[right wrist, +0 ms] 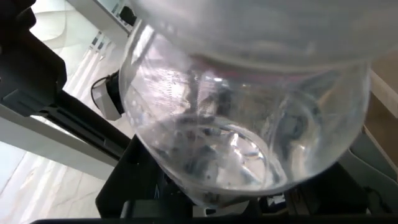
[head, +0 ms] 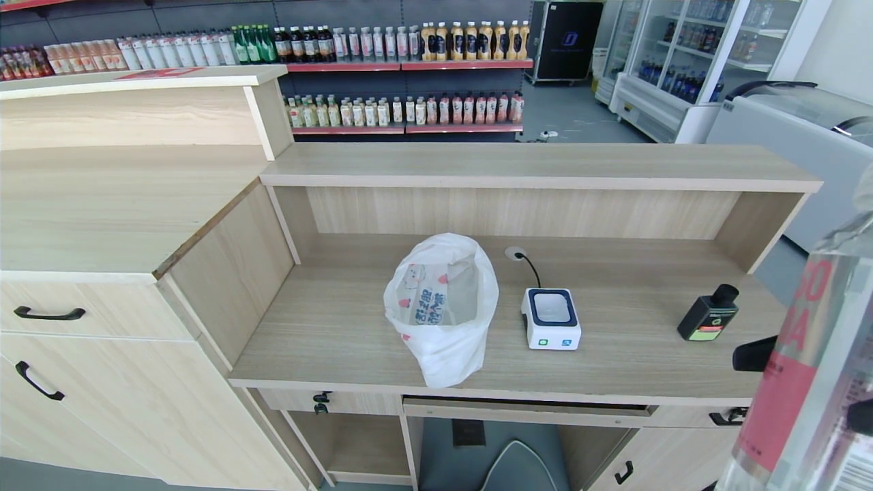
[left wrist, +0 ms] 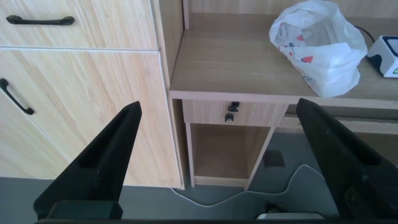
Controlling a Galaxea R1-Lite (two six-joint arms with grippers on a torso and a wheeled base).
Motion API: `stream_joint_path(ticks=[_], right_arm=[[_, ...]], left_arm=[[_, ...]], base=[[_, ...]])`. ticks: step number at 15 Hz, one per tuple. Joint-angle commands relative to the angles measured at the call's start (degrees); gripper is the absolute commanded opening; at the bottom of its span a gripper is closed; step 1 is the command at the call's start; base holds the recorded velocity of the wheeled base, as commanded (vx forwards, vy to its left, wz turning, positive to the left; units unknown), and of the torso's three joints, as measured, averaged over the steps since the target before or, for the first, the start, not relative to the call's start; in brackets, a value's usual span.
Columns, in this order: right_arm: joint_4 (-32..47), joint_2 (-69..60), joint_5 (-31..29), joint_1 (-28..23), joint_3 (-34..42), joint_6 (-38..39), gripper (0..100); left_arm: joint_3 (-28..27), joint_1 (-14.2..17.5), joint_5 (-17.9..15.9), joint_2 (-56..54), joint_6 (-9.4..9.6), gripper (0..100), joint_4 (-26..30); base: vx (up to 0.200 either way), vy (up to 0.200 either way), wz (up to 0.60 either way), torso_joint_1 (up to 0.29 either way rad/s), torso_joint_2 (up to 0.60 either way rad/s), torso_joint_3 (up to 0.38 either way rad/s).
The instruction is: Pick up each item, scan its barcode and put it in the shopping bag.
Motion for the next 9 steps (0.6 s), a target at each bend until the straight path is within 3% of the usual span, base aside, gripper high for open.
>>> stream_joint_path(ticks=[1, 3, 4, 6, 8, 9], right_arm=[[-0.1, -0.3, -0.8, -0.1, -0.1, -0.2, 0], [-0.8, 0.2, -8.6, -0.1, -0.7, -1.7, 0], [-2.4, 2.9, -19.5, -0.1, -1.3, -7.3, 0], [-7.8, 9.1, -35.0, -2.0, -1.5, -19.5, 0], [-14.6, 13.1, -37.0, -5.3, -0.4, -27.3, 0], [-24.7, 17.9, -37.4, -9.5, 2.1, -35.4, 0]], left_arm=[[0.0, 0.0, 0.0, 0.0, 0.02, 100, 0.0], [0.0, 0.0, 0.0, 0.0, 0.02, 100, 0.0], [0.0, 0.0, 0.0, 0.0, 0.02, 100, 0.0], [0.0, 0.0, 0.0, 0.0, 0.02, 100, 0.0], [0.0, 0.0, 0.0, 0.0, 0.02, 100, 0.0], [0.0, 0.0, 0.0, 0.0, 0.02, 100, 0.0]], base=[[0.000, 0.000, 0.00, 0.000, 0.00, 0.000], [0.000, 0.000, 0.00, 0.000, 0.00, 0.000], [0.000, 0.000, 0.00, 0.000, 0.00, 0.000], [0.000, 0.000, 0.00, 0.000, 0.00, 0.000], [0.000, 0.000, 0.00, 0.000, 0.00, 0.000], [0.000, 0.000, 0.00, 0.000, 0.00, 0.000]])
